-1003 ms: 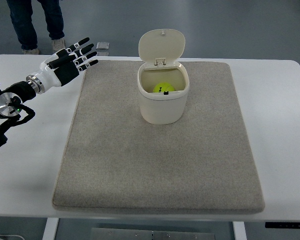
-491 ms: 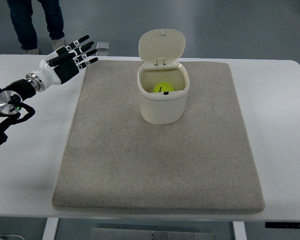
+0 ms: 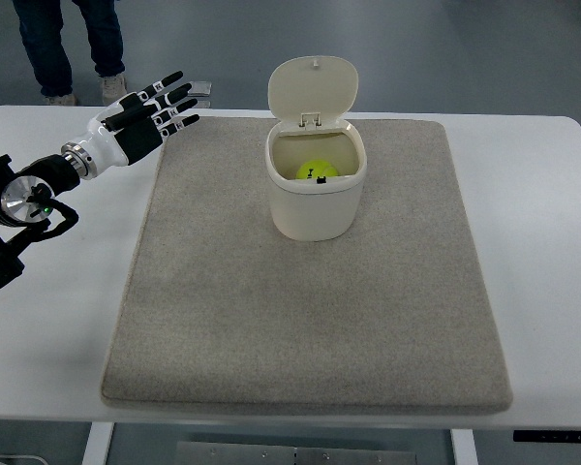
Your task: Put tennis ball into box with left hand
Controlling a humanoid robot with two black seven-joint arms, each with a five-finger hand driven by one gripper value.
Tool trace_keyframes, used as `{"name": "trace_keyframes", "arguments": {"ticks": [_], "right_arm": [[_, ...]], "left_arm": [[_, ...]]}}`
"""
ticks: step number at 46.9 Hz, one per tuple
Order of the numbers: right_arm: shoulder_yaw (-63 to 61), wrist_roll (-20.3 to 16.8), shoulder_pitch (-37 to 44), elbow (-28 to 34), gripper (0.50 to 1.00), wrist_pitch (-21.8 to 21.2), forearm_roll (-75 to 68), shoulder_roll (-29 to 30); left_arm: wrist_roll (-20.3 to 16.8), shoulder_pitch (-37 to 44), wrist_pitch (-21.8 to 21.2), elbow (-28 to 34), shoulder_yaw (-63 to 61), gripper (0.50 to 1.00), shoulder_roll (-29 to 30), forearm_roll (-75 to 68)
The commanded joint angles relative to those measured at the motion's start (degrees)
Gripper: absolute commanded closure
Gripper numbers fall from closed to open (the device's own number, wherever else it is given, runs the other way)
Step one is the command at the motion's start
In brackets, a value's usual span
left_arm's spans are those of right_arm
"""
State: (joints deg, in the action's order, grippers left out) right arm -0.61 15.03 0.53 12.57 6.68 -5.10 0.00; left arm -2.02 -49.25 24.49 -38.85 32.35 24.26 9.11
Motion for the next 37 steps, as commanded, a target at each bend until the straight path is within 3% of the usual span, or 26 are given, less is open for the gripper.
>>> {"name": "trace_keyframes", "arguments": {"ticks": [1,37], "right_arm": [[-0.1,0.0,0.0,0.0,0.562,-0.2,-0.1,0.0],[0.1,-0.1,0.0,0.2,0.562,1.7,0.2,0.0]], "left_arm": [[0.0,0.0,-0.1,-0.3,0.0,0.508,0.0,-0.1],[0.0,-0.3,-0.1,-0.1,-0.1,0.508,0.3,-0.1]]}}
